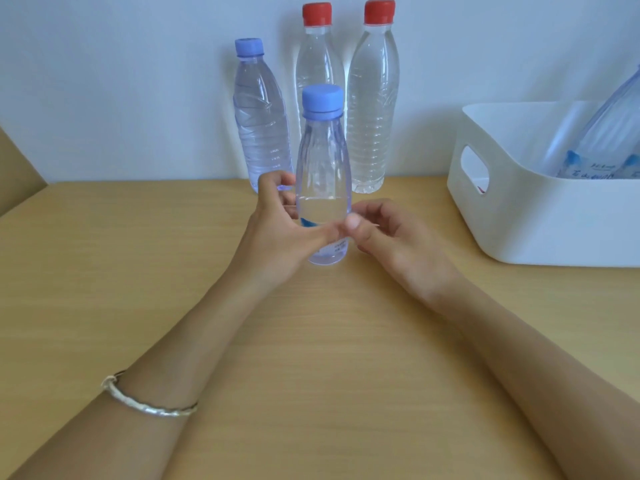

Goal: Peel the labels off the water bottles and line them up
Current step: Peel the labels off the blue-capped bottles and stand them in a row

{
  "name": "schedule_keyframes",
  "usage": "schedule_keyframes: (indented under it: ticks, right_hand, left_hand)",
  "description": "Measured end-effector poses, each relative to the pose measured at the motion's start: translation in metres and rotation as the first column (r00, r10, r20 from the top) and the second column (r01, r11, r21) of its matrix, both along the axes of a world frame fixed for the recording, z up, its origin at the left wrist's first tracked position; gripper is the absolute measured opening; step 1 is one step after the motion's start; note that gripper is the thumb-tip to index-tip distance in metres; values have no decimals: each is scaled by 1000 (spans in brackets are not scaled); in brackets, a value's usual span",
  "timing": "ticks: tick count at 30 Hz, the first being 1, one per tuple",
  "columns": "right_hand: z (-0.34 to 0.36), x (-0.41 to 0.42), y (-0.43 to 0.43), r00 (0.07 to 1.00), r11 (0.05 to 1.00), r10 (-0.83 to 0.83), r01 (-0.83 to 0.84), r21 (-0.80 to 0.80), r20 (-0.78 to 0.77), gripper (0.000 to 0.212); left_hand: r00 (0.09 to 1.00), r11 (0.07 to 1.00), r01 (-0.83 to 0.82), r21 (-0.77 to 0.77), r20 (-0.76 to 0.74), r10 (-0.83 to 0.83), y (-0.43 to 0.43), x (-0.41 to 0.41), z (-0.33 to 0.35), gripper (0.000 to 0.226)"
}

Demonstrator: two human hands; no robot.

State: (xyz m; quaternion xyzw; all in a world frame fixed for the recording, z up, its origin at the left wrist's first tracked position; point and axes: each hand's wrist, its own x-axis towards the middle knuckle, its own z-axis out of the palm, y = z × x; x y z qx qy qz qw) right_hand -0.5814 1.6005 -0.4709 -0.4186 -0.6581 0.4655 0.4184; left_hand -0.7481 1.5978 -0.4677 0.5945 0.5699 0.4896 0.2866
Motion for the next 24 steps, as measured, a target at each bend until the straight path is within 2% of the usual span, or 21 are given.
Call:
schedule_keyframes:
  ticks: [2, 6, 8, 13, 16, 20, 24]
  right_hand:
    - [1, 2, 0, 1000, 1000, -13, 13, 19, 22, 30]
    - [5, 5, -1, 999, 999, -9, 7, 35, 51, 44]
    - [5, 3, -1, 999, 999, -31, 29, 41, 41, 44]
    - [0, 5, 6, 992, 991, -120, 118, 66, 26, 27]
    - [-1, 7, 7, 997, 995, -74, 73, 67, 7, 21]
    - [0, 9, 8, 1000, 997, -20, 20, 78, 1, 12]
    - [-1, 9, 10, 996, 992, -73, 66, 110, 54, 9]
  left_hand:
    - [999, 1000, 0, -4, -41, 0, 0, 0, 3, 97]
    - [990, 993, 113, -28, -77, -115, -3, -6, 7, 72]
    - [975, 977, 208, -43, -66, -210, -3, -10, 8, 70]
    - [941, 940, 336, -62, -18, -338, -3, -13, 3, 70]
    - [922, 921, 384, -64, -21, -386, -2, -13, 3, 68]
    - [918, 917, 394, -65, -14, -396, -1, -15, 3, 67]
    - [922, 920, 385, -74, -21, -388, -1, -16, 3, 66]
